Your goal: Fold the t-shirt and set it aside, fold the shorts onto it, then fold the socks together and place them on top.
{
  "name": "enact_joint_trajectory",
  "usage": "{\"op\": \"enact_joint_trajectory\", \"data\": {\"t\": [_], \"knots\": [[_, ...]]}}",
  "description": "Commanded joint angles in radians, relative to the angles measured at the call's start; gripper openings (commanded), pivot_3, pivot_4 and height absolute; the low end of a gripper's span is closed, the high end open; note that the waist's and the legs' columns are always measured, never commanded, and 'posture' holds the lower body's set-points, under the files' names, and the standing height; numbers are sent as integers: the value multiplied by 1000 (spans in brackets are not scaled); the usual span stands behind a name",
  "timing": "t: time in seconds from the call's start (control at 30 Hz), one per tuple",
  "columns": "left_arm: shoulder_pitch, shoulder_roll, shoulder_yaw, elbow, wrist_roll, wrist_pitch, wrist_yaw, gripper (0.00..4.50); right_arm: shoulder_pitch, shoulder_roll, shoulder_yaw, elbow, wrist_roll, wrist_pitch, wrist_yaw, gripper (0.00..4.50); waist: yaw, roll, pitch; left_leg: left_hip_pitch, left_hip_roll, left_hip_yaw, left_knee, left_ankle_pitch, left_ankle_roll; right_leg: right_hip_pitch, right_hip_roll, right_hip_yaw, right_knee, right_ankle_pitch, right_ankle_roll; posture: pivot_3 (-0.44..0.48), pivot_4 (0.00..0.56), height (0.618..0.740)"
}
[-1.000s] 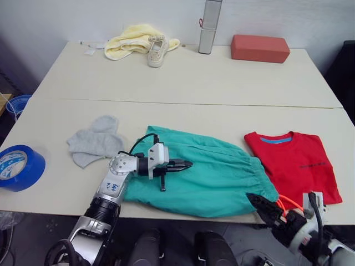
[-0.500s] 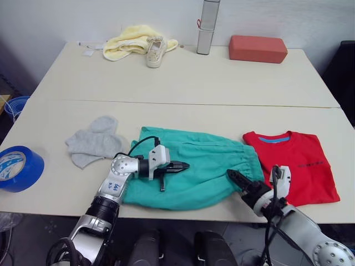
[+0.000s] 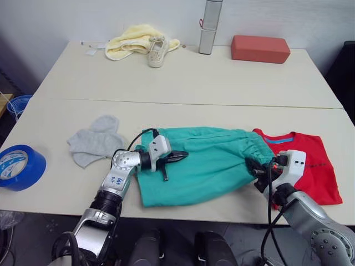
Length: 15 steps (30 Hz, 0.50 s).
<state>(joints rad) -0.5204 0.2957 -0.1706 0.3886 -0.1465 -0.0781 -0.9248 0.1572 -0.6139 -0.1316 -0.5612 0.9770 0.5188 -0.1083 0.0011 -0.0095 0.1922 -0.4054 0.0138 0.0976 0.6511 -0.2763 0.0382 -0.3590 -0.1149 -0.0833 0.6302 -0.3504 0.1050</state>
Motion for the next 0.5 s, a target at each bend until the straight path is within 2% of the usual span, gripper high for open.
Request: {"op": "enact_joint_trajectory", "data": {"t": [0.03, 0.1, 0.17, 0.27, 0.5], "knots": [[30, 24, 15, -94, 1, 60, 29, 0, -59, -27, 0, -72, -170, -77, 94, 28, -3, 0, 0, 0, 0, 0, 0, 0, 0, 0, 0, 0, 0, 0, 0, 0, 150, 740], [59, 46, 19, -146, 2, 104, 43, 0, -98, -40, 25, -94, -281, -107, 126, 28, -5, 0, 0, 0, 0, 1, -1, 1, -1, -1, 0, 1, 0, 0, 0, 0, 150, 740], [111, 82, 34, -229, -8, 183, 60, 0, -163, -107, 112, -137, -463, -138, 185, 28, -8, 0, 0, 0, 0, 1, -1, 1, -2, -2, 0, 1, 1, 0, 0, 0, 150, 740], [172, 130, 38, -317, -4, 265, 77, 0, -271, -202, 311, -176, -708, -202, 328, 28, -13, 0, 0, 1, 0, 2, -2, 2, -3, -3, 1, 2, 1, 0, 0, 0, 150, 740], [205, 143, 38, -359, -5, 315, 108, 0, -327, -199, 532, -95, -945, -363, 558, 28, -1, 0, 0, 1, 0, 1, 0, 2, -3, 0, 0, 1, 0, 0, 0, 0, 150, 740]]}}
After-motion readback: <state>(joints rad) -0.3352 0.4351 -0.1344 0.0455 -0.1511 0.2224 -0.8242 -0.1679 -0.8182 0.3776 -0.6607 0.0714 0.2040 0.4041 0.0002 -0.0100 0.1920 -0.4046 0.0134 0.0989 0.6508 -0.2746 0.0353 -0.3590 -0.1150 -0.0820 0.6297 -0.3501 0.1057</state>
